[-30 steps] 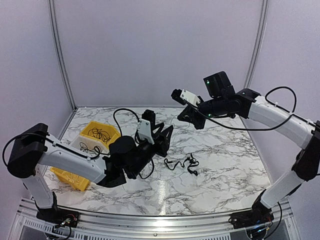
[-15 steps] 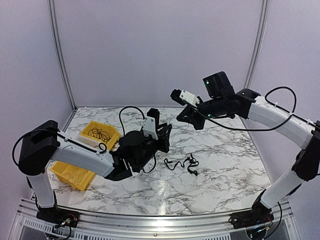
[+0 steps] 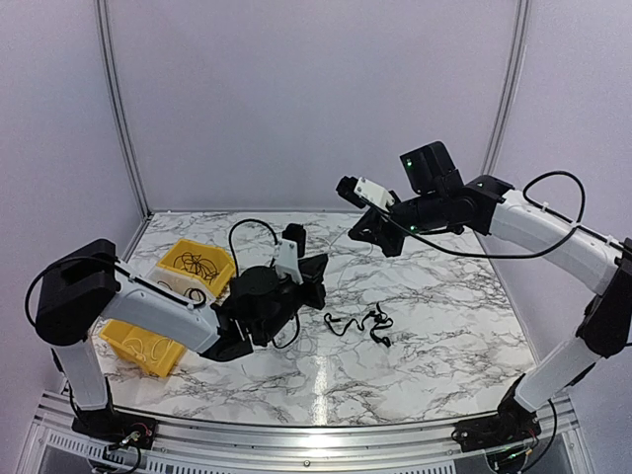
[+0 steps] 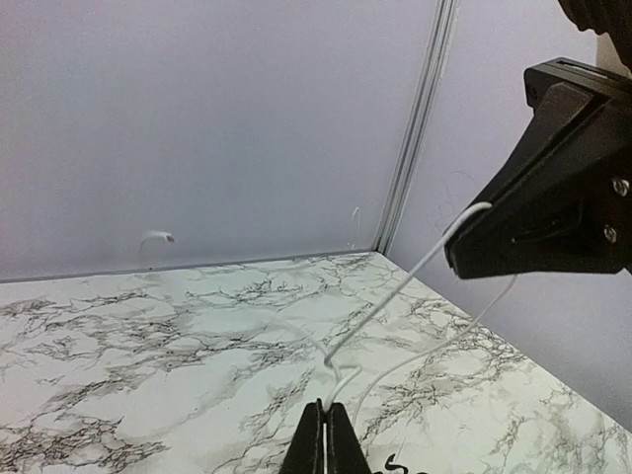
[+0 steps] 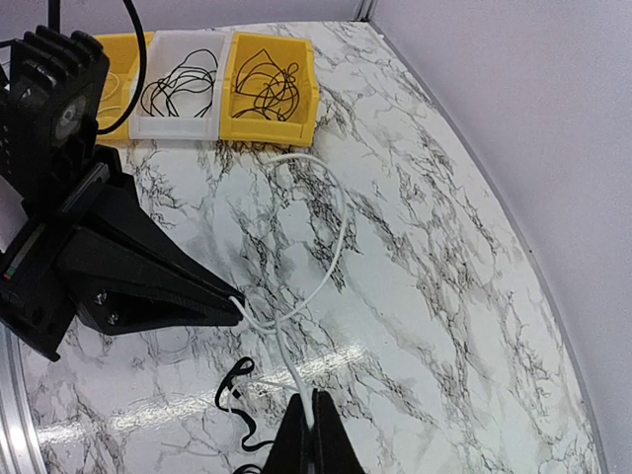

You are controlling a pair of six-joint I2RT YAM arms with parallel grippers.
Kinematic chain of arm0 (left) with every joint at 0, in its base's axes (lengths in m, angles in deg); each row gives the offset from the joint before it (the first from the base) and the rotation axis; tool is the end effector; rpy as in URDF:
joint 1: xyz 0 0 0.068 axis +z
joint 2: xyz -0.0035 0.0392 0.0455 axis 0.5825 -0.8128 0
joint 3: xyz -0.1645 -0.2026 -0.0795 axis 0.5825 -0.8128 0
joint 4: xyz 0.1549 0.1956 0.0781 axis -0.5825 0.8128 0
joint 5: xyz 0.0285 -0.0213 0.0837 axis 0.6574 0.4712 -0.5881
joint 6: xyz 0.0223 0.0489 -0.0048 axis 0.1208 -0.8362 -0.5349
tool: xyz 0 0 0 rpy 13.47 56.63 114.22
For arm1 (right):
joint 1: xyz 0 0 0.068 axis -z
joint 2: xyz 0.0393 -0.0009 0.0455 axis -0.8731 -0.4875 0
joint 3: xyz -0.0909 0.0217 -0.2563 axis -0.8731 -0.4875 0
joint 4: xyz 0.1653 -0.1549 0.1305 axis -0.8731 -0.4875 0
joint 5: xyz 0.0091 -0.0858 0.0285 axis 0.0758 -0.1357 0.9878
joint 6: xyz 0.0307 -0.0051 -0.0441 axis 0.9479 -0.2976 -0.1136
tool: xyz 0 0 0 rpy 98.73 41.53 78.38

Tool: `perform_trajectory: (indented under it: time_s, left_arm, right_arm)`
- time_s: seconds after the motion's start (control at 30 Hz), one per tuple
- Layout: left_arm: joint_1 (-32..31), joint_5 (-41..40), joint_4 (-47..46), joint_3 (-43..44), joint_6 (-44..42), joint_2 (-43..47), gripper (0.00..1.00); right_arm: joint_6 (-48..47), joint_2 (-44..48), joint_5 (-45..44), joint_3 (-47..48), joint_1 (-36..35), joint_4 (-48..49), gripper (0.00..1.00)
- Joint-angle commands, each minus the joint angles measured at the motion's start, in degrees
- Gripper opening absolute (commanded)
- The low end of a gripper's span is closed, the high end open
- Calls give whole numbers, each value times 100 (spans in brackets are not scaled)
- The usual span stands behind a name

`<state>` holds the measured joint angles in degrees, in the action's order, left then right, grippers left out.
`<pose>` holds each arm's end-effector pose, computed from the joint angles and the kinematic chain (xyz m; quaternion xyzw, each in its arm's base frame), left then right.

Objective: Untangle the cables

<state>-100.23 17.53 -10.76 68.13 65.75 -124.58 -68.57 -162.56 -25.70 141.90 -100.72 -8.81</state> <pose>0.1874 -0.3521 0.2242 0.1026 0.6540 -0.3091 0.6828 0.2510 0.2237 0.3558 -0.5426 0.7086 0.1848 0.4115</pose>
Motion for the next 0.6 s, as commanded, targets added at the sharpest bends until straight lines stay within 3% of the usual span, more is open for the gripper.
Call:
perform_trajectory:
  time_s: [0.0,0.17,0.57]
  left_arm:
    - [26,50,-806,-678,57,464,0]
    - [17,450,-1647,-1226,-142,626,0]
    - [-18,267,-1943,-1735,-348,815,0]
  right_arm:
    - [167,11,-174,173,-20,165,0]
    - [231,-99,-269,181,52,194,0]
    - [477,-163,-436,250,384,229,0]
